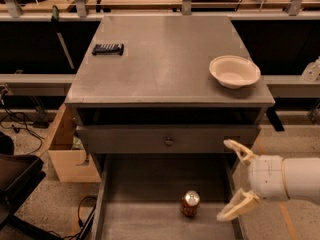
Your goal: Pick coke can from middle drawer and place on counter
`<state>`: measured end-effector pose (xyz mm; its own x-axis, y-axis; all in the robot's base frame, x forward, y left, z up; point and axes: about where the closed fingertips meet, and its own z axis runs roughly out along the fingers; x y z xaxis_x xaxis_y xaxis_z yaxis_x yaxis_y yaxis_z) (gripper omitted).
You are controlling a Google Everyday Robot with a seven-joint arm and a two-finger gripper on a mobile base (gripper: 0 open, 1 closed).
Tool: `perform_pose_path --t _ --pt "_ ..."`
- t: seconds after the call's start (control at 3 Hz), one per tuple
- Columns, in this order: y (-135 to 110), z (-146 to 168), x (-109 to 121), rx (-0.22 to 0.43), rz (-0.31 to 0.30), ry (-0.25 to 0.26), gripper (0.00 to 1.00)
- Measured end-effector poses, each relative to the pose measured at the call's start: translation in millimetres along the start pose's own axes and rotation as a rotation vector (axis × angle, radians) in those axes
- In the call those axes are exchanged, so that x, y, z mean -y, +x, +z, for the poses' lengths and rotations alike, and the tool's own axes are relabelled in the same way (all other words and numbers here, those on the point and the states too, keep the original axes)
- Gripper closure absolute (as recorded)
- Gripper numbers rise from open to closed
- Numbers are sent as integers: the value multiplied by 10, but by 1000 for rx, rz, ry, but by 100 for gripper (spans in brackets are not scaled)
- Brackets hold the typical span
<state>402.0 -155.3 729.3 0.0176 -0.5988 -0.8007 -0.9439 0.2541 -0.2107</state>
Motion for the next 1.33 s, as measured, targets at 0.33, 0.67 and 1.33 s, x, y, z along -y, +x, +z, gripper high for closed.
perform_pose_path --t 0.33,0.67,1.33 --pt "356 291 -78 29 -6 -41 0" --pt "754 654 -215 72 -28 -93 0" --pt "1265 1204 -320 106 -18 -167 0"
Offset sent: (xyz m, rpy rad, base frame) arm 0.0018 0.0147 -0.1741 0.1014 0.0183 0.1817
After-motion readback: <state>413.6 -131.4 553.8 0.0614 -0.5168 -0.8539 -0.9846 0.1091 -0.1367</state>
